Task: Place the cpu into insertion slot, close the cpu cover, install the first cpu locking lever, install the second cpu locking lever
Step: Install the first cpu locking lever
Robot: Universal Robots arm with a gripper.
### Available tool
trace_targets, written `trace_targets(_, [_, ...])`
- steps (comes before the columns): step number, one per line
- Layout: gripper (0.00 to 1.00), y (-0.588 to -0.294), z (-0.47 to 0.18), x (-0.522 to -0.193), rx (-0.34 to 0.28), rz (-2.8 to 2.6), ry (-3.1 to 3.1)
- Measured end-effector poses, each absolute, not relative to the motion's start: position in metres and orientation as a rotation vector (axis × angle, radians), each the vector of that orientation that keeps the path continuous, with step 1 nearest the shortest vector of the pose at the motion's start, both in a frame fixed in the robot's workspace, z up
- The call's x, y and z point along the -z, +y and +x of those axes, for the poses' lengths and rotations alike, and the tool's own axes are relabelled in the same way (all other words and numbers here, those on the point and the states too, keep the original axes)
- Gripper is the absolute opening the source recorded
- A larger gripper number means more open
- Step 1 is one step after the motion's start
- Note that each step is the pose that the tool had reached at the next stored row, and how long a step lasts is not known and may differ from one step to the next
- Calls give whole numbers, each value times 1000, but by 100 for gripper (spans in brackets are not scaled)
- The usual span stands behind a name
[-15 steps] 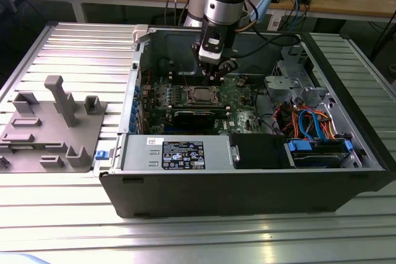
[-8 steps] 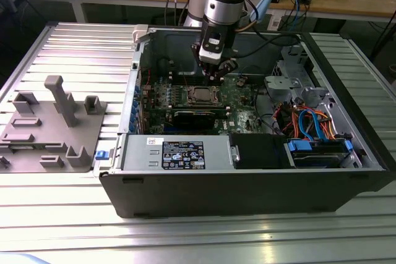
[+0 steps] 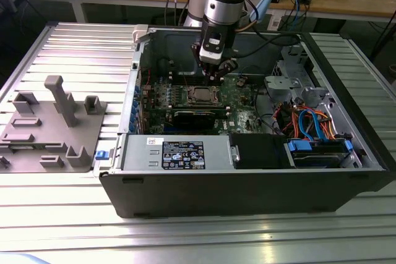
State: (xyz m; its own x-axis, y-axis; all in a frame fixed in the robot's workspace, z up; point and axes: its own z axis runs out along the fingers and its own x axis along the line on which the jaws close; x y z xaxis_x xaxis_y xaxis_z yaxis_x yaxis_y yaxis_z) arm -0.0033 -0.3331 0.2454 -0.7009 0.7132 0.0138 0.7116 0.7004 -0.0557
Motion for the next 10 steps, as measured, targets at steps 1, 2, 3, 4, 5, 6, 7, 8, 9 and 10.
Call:
trace_targets(1, [11,-333,-3,-245,-72,-1200,-2866])
trace_targets(2, [11,-333,-3,-245,-72,-1198,-2866])
trace_targets(3, [11,-333,-3,-245,-72,-1197,-2867])
trace_targets(4, [11,-333,-3,-245,-72,-1194,-2868])
trace_targets(5, [11,-333,-3,-245,-72,-1192,-2869])
trace_targets(6, [11,-333,-3,-245,-72,-1191,-2869])
trace_targets(7, [11,-333,-3,-245,-72,-1189,-2870])
trace_targets(8, [11,-333,-3,-245,-72,-1188,-2871])
trace_targets(9, [11,-333,-3,-245,-72,-1187,-2871])
trace_targets(10, [11,-333,-3,-245,-72,-1186,-2871])
